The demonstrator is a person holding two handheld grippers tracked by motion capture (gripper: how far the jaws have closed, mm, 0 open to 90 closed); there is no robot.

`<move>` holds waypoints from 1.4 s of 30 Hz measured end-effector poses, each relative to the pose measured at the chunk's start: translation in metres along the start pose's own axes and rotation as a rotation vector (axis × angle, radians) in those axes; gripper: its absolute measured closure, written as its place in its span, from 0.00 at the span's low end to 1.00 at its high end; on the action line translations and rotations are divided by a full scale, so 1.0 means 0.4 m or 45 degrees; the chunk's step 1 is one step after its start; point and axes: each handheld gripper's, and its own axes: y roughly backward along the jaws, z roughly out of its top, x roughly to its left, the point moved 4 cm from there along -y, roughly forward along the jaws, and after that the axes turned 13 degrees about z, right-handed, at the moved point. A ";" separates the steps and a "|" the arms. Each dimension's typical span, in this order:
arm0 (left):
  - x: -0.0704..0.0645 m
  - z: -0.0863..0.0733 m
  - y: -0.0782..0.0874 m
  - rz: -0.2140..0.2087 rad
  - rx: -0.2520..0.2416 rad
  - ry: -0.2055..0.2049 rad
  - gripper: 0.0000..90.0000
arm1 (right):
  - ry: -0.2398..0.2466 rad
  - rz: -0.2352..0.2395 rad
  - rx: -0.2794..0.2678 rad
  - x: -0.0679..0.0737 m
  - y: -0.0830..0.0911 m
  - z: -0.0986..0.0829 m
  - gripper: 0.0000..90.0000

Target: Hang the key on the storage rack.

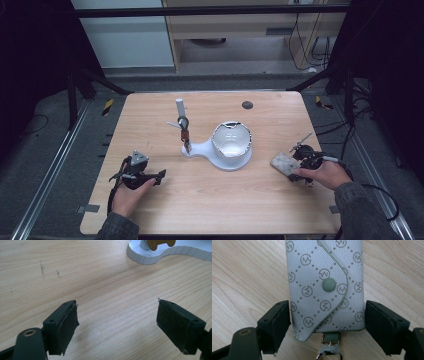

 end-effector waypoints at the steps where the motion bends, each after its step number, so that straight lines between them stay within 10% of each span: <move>1: -0.001 0.000 0.000 0.000 -0.001 0.000 0.19 | 0.001 0.001 0.003 -0.003 0.000 0.000 0.25; 29: -0.002 0.000 0.000 0.002 -0.002 -0.002 0.19 | 0.084 0.003 0.044 -0.008 0.002 0.008 0.33; 42: 0.004 -0.001 0.000 0.013 -0.003 0.001 0.18 | 0.094 -0.005 -0.010 0.050 0.053 0.043 0.34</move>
